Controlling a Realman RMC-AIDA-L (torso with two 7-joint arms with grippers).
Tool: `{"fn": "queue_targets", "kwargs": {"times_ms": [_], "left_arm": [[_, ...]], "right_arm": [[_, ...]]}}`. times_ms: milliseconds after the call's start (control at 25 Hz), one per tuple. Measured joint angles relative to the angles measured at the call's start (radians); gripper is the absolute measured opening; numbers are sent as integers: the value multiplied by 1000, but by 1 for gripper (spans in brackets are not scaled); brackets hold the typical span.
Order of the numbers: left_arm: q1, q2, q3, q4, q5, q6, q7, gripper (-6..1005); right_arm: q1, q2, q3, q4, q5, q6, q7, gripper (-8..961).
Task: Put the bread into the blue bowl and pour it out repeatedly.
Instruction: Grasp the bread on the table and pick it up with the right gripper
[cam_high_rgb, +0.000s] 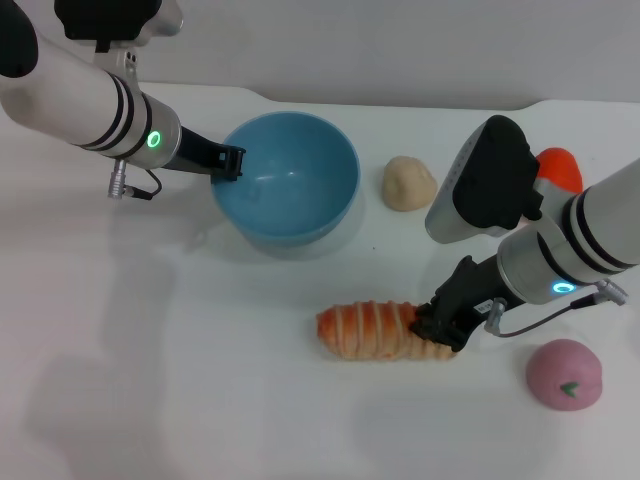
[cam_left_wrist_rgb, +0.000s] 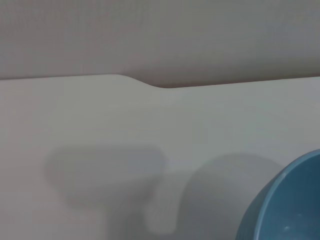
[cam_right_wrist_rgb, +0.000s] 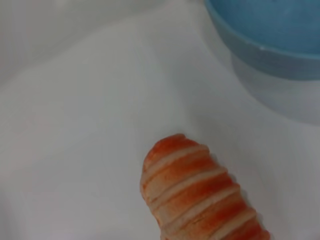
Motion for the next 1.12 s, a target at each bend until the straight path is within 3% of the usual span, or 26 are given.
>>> {"fn": "queue_targets", "kwargs": {"times_ms": [520,1120], "left_arm": [[1,0,3,0,1,0,2,0],[-1,2,16,-4,2,-25,4,-1]], "right_arm": [[-41,-5,166,48,6,90,-49,88],[-132,-6,332,407,91,300,-73,82]]}}
